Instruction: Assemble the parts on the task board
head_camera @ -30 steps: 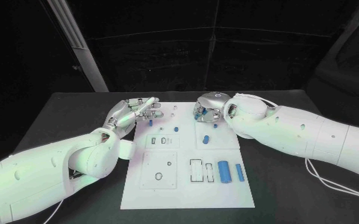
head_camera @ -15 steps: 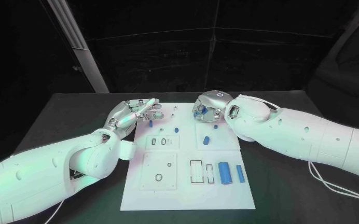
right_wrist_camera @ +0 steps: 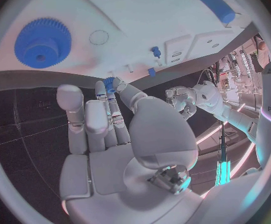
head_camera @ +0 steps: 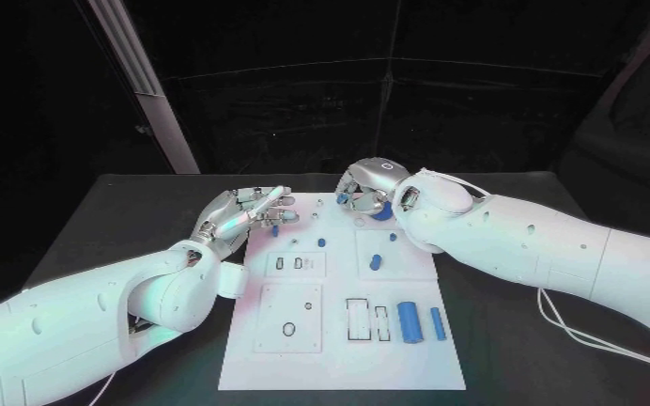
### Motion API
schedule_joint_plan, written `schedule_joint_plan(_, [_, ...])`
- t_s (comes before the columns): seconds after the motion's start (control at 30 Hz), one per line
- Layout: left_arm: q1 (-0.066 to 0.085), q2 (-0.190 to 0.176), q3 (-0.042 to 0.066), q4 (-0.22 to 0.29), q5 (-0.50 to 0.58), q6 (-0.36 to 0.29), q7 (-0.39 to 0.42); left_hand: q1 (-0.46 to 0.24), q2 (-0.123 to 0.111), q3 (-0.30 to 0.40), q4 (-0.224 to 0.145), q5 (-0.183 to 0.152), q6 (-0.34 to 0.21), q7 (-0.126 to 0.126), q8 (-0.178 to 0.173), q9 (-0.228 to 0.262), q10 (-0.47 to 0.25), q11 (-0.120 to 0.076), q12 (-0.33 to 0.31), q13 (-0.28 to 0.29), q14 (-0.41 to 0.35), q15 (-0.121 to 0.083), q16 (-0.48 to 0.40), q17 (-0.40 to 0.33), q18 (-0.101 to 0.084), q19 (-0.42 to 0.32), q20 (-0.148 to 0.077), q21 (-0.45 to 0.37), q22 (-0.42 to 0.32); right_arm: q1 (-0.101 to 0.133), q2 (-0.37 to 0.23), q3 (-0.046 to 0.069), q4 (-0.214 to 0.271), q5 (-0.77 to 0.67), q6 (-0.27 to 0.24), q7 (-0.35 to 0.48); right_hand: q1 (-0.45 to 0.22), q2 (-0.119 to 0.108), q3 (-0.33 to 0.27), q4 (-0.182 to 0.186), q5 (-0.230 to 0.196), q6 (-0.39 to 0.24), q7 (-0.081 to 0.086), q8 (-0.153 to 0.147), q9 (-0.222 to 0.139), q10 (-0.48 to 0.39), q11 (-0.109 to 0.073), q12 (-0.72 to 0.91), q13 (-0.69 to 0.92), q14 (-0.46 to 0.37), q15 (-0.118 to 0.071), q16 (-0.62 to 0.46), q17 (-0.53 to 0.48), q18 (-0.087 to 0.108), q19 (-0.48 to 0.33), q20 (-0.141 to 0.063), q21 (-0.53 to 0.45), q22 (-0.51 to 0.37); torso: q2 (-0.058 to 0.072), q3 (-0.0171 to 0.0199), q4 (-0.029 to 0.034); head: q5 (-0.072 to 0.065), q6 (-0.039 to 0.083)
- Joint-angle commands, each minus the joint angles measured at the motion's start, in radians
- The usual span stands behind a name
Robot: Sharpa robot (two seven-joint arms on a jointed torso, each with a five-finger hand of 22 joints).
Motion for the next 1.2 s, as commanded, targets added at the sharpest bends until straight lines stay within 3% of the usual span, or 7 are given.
schedule_joint_plan(0.03, [0.002,0.003,0.001,0.0,-0.006,0.019,0.002,-0.001,0.004,-0.002,-0.007,-0.004,-0.009,0.025,-0.005,-0.001,-0.001,0.004,-0.005,-0.001,0.003,0.002,-0.005,0.002,0.013,0.006,0.0,-0.007,-0.002,0.004,0.021,0.001,-0.022,0.007,-0.031,0.005,-0.008,-0.004,0.002,0.007,-0.001,0.0,0.001,-0.003,-0.001,-0.001,0.006,-0.007,-0.002,0.023,-0.005,0.004,0.002,-0.015,-0.003,0.003,0.004,0.001,0.002,-0.0035,0.0078,-0.007,0.003])
schedule_joint_plan(0.17, [0.002,0.004,0.001,0.0,-0.006,0.019,0.002,-0.001,0.004,-0.002,-0.007,-0.004,-0.009,0.025,-0.005,-0.001,-0.001,0.004,-0.005,-0.001,0.003,0.002,-0.005,0.002,0.013,0.006,0.0,-0.007,-0.002,0.007,0.057,0.001,-0.059,0.001,-0.019,0.007,-0.009,-0.006,0.003,0.01,-0.001,-0.001,0.001,-0.004,-0.001,-0.002,0.007,-0.008,-0.002,0.023,-0.004,0.006,0.004,-0.015,-0.004,0.003,0.005,0.002,0.003,-0.0077,0.014,-0.01,0.005])
schedule_joint_plan(0.3, [0.005,0.002,0.001,0.005,-0.006,0.018,0.002,-0.001,0.004,-0.002,-0.007,-0.004,-0.009,0.025,-0.005,-0.001,-0.001,0.004,-0.005,-0.001,0.003,0.002,-0.005,0.002,0.013,0.006,0.0,-0.007,-0.002,0.01,0.085,0.001,-0.089,-0.004,-0.004,0.005,-0.009,-0.006,0.004,0.011,-0.001,-0.001,0.001,-0.005,-0.001,-0.002,0.007,-0.009,-0.002,0.023,-0.004,0.006,0.005,-0.016,-0.003,0.003,0.006,0.003,0.007,-0.0059,0.0108,-0.006,0.008])
schedule_joint_plan(0.57, [0.011,0.004,0.001,0.009,-0.008,0.016,-0.002,-0.001,0.005,-0.002,-0.007,-0.004,-0.009,0.026,-0.005,-0.001,-0.001,0.004,-0.006,-0.001,0.002,0.002,-0.006,0.002,0.013,0.006,0.0,-0.008,-0.002,0.011,0.124,0.0,-0.135,-0.016,0.025,0.004,-0.01,-0.009,0.006,0.015,-0.001,-0.003,0.002,-0.006,-0.002,-0.004,0.008,-0.011,-0.002,0.022,-0.003,0.007,0.004,-0.015,-0.005,0.004,0.006,0.003,0.009,-0.007,0.0114,-0.003,0.004])
schedule_joint_plan(0.83, [0.014,0.007,0.001,0.008,-0.01,0.015,-0.004,-0.001,0.005,-0.002,-0.008,-0.004,-0.01,0.026,-0.006,-0.001,-0.002,0.004,-0.007,-0.001,0.002,0.002,-0.006,0.001,0.013,0.006,0.0,-0.009,-0.003,0.011,0.137,0.0,-0.148,-0.029,0.053,0.002,-0.01,-0.01,0.006,0.016,-0.001,-0.003,0.002,-0.006,-0.002,-0.004,0.008,-0.011,-0.002,0.022,-0.003,0.008,0.005,-0.015,-0.005,0.004,0.006,0.003,0.009,-0.0062,0.0113,-0.001,-0.002])
schedule_joint_plan(1.2, [0.017,0.006,0.001,0.008,-0.01,0.015,-0.005,-0.001,0.005,-0.002,-0.008,-0.004,-0.01,0.026,-0.006,-0.001,-0.002,0.004,-0.007,-0.001,0.002,0.002,-0.006,0.001,0.013,0.006,0.0,-0.009,-0.003,0.012,0.146,0.0,-0.154,-0.038,0.077,-0.001,-0.011,-0.014,0.007,0.019,-0.001,-0.004,0.002,-0.007,-0.002,-0.005,0.008,-0.012,-0.002,0.022,-0.003,0.008,0.005,-0.015,-0.006,0.004,0.007,0.003,0.011,-0.0064,0.0108,0.001,-0.001])
